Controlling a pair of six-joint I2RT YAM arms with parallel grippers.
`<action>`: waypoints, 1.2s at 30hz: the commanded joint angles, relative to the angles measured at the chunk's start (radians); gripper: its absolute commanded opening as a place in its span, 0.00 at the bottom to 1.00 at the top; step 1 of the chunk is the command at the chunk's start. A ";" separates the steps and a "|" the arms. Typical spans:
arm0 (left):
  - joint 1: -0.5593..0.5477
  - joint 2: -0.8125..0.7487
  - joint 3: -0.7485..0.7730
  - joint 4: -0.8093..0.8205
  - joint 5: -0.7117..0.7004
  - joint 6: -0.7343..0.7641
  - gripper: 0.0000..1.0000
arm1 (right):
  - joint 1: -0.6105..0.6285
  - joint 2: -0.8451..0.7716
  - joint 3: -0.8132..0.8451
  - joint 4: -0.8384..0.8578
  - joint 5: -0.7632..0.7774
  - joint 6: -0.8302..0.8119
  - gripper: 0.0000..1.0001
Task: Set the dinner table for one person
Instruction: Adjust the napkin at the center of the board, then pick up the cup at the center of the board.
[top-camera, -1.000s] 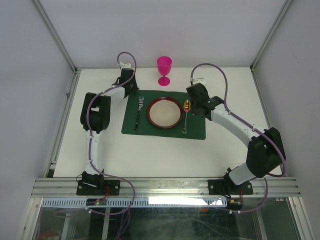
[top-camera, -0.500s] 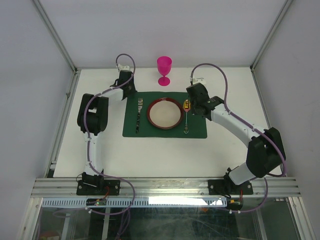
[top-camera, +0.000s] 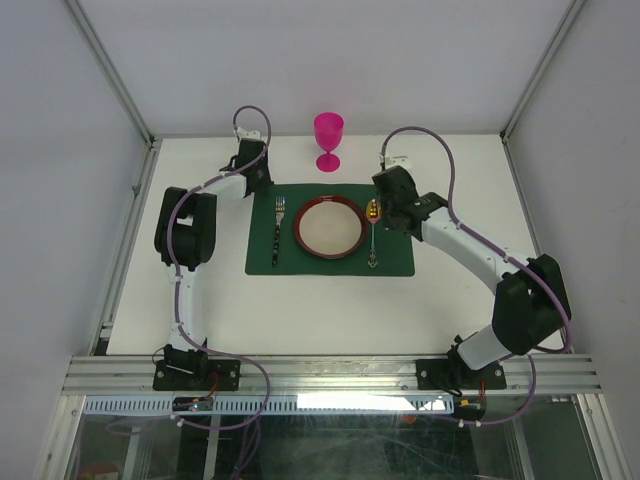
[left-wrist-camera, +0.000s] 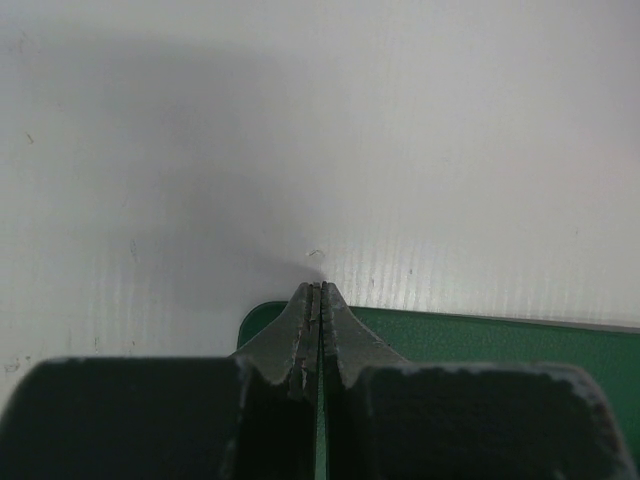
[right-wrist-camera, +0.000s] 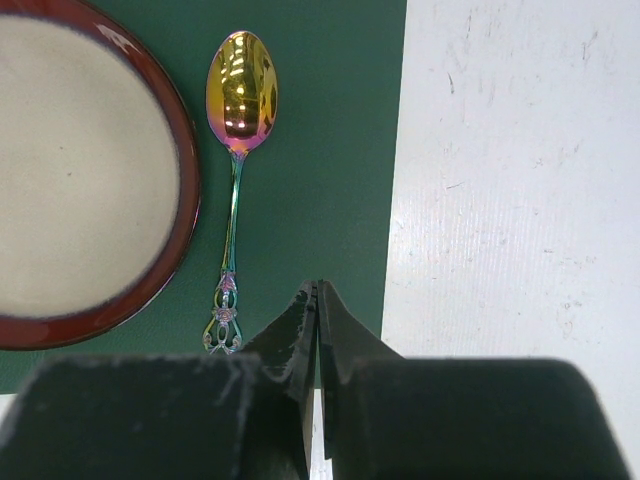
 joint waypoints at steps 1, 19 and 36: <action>0.008 -0.051 0.058 -0.059 -0.045 0.043 0.00 | -0.006 0.001 0.015 0.039 0.010 -0.009 0.03; 0.005 -0.344 0.087 -0.093 -0.081 0.058 0.00 | -0.006 0.032 0.137 0.051 0.041 -0.084 0.03; 0.001 -0.611 -0.349 -0.031 0.070 -0.143 0.10 | -0.018 0.077 0.237 0.072 0.032 -0.124 0.03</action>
